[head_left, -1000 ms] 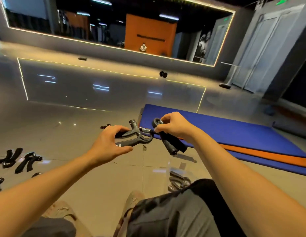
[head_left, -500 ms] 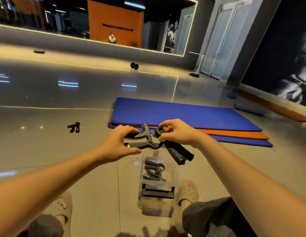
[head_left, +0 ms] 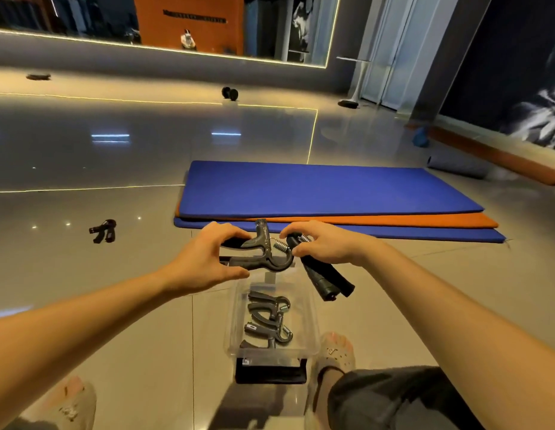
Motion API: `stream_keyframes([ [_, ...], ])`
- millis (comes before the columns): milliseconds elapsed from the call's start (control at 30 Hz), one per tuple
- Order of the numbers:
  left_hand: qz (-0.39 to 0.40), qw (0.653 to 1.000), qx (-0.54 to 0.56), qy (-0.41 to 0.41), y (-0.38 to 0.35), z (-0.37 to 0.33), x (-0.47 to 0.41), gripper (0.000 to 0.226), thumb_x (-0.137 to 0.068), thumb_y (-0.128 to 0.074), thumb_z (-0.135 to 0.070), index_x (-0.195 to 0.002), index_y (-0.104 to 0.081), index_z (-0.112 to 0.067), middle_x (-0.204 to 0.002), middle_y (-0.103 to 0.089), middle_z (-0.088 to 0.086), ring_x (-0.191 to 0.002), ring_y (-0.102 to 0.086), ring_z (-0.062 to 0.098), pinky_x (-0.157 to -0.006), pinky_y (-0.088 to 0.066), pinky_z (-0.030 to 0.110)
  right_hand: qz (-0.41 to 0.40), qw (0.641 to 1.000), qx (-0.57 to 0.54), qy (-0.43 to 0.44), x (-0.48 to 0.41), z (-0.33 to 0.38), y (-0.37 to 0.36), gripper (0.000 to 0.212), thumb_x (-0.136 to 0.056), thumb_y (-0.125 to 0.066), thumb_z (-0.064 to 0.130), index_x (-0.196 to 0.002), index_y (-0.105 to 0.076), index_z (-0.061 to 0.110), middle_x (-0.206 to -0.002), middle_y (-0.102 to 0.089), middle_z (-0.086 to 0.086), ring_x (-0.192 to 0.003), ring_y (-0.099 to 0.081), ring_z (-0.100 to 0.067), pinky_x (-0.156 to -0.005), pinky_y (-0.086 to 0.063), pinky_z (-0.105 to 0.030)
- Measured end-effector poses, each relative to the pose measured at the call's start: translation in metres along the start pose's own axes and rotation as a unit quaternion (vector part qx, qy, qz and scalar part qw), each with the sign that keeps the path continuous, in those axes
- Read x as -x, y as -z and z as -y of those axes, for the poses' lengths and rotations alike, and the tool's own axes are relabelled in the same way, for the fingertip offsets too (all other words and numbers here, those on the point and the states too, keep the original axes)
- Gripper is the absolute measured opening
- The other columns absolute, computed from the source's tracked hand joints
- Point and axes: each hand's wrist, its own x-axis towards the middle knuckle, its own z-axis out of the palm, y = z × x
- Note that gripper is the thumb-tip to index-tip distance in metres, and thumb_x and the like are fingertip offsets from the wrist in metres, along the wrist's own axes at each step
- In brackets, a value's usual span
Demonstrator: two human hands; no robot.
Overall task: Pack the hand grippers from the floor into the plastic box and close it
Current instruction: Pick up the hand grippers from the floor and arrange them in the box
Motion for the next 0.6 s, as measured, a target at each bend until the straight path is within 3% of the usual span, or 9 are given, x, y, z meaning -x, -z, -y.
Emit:
stream_keyframes([
  [133,-0.011,1.0,-0.011,-0.004,-0.005,-0.001,-0.032,0.063,-0.071,-0.089,-0.034,-0.125,-0.056,-0.039,-0.117,-0.052,-0.016,-0.109,-0.055,0.002,-0.09,-0.053,0.023,-0.008,0.999,-0.031,-0.011,-0.017,-0.012,0.015,0.025,-0.097,-0.06,0.021,-0.121,-0.056,0.028,-0.105,-0.053,0.012,-0.094,-0.057,-0.015,-0.07,-0.045,-0.018],
  [267,-0.021,1.0,-0.019,-0.012,-0.007,-0.006,-0.055,0.063,-0.072,-0.09,-0.031,-0.126,-0.057,-0.036,-0.114,-0.054,-0.015,-0.109,-0.054,0.003,-0.092,-0.055,0.029,-0.022,1.0,-0.011,0.017,-0.031,-0.021,0.032,0.024,-0.098,-0.063,0.033,-0.12,-0.056,0.026,-0.106,-0.053,0.011,-0.092,-0.055,-0.01,-0.07,-0.042,-0.017],
  [400,-0.009,0.999,-0.032,-0.014,-0.006,-0.015,-0.074,0.06,-0.074,-0.089,-0.027,-0.124,-0.056,-0.036,-0.114,-0.052,-0.018,-0.11,-0.054,0.005,-0.089,-0.058,0.031,-0.023,0.999,0.022,0.038,-0.05,-0.026,0.045,0.019,-0.101,-0.059,0.033,-0.117,-0.055,0.025,-0.1,-0.056,0.009,-0.087,-0.058,-0.013,-0.072,-0.043,-0.019],
  [500,0.011,0.997,-0.064,-0.036,-0.004,-0.012,-0.075,0.057,-0.075,-0.088,-0.027,-0.121,-0.056,-0.038,-0.111,-0.048,-0.027,-0.111,-0.053,0.004,-0.083,-0.059,0.026,-0.014,0.997,0.025,0.066,-0.07,-0.021,0.058,0.018,-0.103,-0.056,0.03,-0.118,-0.056,0.021,-0.107,-0.061,0.0,-0.091,-0.06,-0.015,-0.078,-0.044,-0.023],
  [600,0.015,0.994,-0.101,-0.044,0.004,-0.001,-0.07,0.058,-0.074,-0.088,-0.026,-0.126,-0.061,-0.029,-0.115,-0.052,-0.022,-0.11,-0.051,0.006,-0.089,-0.056,0.031,0.001,0.994,0.039,0.104,-0.09,-0.011,0.065,0.022,-0.103,-0.054,0.029,-0.122,-0.057,0.017,-0.113,-0.058,0.001,-0.095,-0.056,-0.013,-0.08,-0.042,-0.019],
])
